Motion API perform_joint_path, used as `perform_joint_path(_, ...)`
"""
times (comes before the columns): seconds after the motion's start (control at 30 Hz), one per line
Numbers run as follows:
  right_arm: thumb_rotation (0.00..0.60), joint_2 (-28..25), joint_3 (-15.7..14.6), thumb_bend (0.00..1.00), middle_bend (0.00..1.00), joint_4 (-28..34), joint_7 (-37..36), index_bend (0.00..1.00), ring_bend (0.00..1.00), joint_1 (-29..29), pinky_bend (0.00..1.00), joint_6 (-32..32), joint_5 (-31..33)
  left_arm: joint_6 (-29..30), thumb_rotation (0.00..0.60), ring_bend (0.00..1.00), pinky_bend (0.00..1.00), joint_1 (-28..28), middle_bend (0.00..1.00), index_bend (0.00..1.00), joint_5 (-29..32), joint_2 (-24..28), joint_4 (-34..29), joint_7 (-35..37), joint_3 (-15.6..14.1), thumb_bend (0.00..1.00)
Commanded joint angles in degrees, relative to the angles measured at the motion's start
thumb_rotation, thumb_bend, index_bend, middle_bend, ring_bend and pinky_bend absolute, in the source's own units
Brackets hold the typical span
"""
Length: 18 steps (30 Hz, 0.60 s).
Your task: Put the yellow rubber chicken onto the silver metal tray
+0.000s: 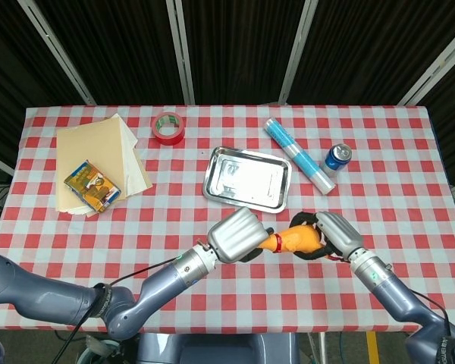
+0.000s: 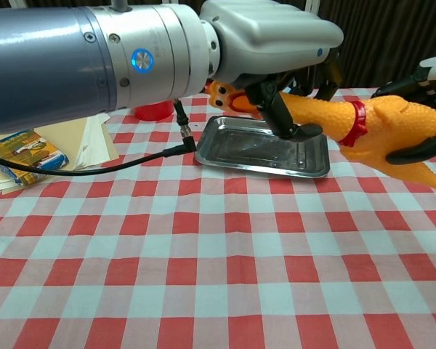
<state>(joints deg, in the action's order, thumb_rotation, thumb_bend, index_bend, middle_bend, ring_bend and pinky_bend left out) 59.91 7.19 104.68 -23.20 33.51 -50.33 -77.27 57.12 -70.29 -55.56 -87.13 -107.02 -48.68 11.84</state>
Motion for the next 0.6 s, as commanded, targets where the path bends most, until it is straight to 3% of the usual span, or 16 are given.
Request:
perform_joint_path(0.03, 0.600, 0.21, 0.24, 0.26, 0.66, -0.20, 0.17, 0.82, 0.73, 0.05, 0.75, -0.09, 0.35, 0.15, 0.600, 0.67, 0.76, 0.07, 0.78, 0.72, -0.10, 0.04, 0.02, 0.23, -0.15, 0.75)
perform_joint_path(0.2, 0.600, 1.23, 0.91, 0.32, 0.80, -0.74, 1.38, 0.99, 0.88, -0.06, 0.89, -0.91, 2.01, 0.04, 0.600, 0.67, 0.76, -0.04, 0.78, 0.72, -0.38, 0.07, 0.23, 0.49, -0.52, 0.75)
perform_joint_path(0.37, 0.600, 1.87, 1.51, 0.36, 0.86, -0.70, 2.50, 1.00, 0.93, -0.09, 0.95, -1.32, 3.68, 0.14, 0.600, 0.67, 0.76, -0.03, 0.78, 0.72, -0.88, 0.03, 0.52, 0.86, -0.79, 0.75)
perform_joint_path(0.43, 0.600, 1.93, 1.48, 0.36, 0.86, -0.62, 3.12, 0.95, 0.89, -0.18, 0.92, -1.50, 3.85, 0.35, 0.600, 0.67, 0.76, 0.03, 0.78, 0.72, -1.15, 0.03, 0.72, 0.86, -0.90, 0.75)
perform_joint_path(0.5, 0.600, 1.83, 1.28, 0.36, 0.81, -0.48, 3.65, 0.83, 0.80, -0.28, 0.85, -1.48, 3.70, 0.66, 0.600, 0.67, 0.76, 0.06, 0.78, 0.72, -1.53, 0.00, 1.03, 0.69, -1.02, 0.75)
perform_joint_path(0.6, 0.600, 0.94, 0.59, 0.36, 0.61, 0.03, 3.54, 0.54, 0.58, -0.24, 0.65, -0.40, 2.67, 1.21, 0.600, 0.67, 0.76, 0.02, 0.78, 0.72, -2.22, -0.09, 1.82, 0.21, -1.08, 0.75)
